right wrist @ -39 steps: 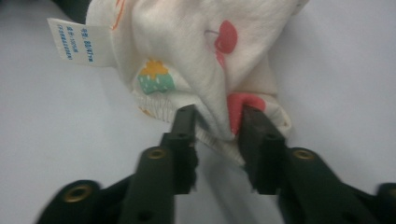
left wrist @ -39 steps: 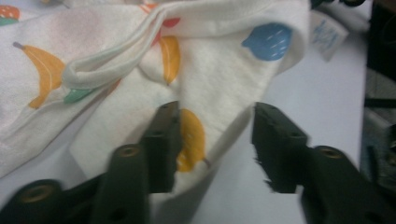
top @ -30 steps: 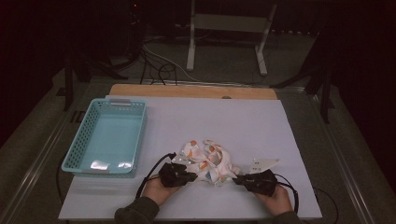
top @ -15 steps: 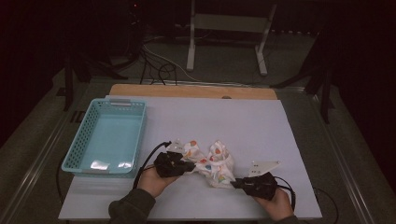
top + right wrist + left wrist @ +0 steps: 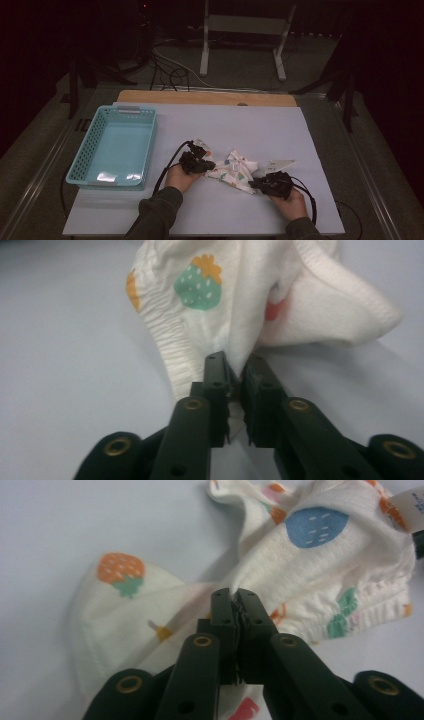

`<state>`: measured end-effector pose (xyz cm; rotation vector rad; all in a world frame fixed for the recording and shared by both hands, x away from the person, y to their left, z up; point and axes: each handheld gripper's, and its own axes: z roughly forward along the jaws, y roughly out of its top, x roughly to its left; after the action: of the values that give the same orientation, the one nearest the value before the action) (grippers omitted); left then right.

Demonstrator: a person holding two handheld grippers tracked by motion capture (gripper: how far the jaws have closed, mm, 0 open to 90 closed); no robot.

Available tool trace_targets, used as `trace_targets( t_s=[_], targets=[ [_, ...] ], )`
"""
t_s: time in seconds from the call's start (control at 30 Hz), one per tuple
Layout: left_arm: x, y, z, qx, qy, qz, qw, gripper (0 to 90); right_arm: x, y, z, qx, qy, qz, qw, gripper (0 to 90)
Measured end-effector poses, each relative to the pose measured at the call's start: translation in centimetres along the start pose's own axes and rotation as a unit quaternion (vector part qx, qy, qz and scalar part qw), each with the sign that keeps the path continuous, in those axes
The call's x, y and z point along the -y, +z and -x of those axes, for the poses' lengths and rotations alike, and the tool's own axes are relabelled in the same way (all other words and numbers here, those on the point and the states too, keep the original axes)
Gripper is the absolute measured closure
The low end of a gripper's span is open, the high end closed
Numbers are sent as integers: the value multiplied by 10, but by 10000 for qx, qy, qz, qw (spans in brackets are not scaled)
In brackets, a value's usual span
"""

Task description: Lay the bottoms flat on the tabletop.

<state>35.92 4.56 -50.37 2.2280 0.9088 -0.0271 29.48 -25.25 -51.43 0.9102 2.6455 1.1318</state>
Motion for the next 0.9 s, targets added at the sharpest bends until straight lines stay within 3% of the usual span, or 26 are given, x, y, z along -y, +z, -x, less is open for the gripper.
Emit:
trace_targets(
  t_s=[0.13,0.33,0.43,0.57,0.7,0.83,0.9],
  targets=[
    [1,-8,-2,14,18,17,10000,778,1,-6,0,-13,37,135,9999,722],
    [1,-29,2,84,46,307,9995,700,6,-21,-4,84,-20,347,9994,636],
    [4,-39,4,71,81,392,9992,690,8,-29,-8,123,-124,404,9990,629],
    [7,-49,6,38,136,466,9988,691,10,-36,-20,-6,-278,522,9982,651],
    [10,-58,9,78,151,556,9983,690,9,-30,-28,-149,-455,429,9979,653],
    [19,-67,11,381,111,802,9960,689,8,-19,-26,-156,-584,266,9978,611],
    [25,-67,13,429,167,742,9962,681,8,-14,-25,-134,-619,169,9978,604]
  ],
)
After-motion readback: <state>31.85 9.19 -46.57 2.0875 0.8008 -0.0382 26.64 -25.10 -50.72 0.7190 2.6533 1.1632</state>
